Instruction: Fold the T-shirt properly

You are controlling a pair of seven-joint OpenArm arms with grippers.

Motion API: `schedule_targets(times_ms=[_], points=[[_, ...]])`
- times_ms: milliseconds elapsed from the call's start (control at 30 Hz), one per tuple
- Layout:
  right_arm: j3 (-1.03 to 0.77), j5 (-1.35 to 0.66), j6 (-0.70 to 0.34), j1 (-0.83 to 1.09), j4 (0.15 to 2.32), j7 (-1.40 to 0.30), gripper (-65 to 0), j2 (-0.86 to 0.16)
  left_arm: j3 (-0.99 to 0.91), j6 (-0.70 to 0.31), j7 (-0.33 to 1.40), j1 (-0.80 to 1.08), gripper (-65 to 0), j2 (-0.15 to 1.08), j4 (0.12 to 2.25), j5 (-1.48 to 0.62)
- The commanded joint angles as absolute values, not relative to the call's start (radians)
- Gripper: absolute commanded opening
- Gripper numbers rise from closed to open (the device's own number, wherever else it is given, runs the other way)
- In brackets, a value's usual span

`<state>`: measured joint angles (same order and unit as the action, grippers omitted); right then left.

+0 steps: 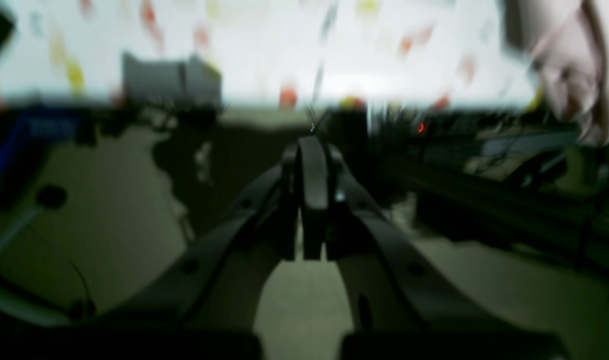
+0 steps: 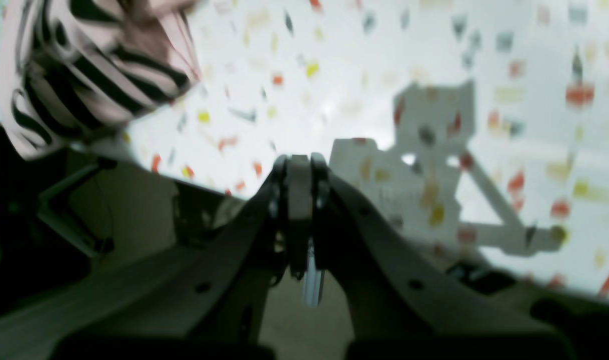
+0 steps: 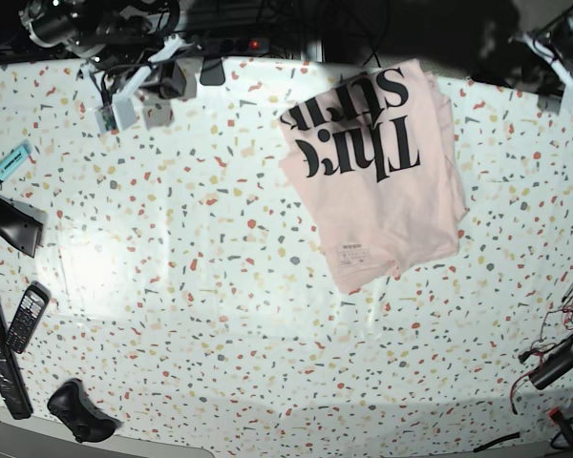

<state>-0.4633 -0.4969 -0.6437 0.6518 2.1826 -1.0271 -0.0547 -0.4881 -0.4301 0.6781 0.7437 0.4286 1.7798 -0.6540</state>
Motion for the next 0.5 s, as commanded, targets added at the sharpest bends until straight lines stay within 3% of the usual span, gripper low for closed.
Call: schedule_targets(times_ms=[0,267,467], points=[[-0.474,-0.509,-0.649,0.676,2.203,-1.027,-65.0,-0.061,-0.497,-0.434,0.663,0.776,-65.0,0.443,1.796,-0.662],[-0.479,-0.508,-0.651,0.833,2.189,-1.102,-65.0,-0.058,-0.497,-0.434,0.634,0.916,-65.0,0.394,1.757,-0.564],[-0.477,-0.508,-0.651,0.856,1.968,-1.108,-65.0,-0.059,-0.495,-0.471,0.498,0.848,-65.0,0.363,1.462,-0.557]])
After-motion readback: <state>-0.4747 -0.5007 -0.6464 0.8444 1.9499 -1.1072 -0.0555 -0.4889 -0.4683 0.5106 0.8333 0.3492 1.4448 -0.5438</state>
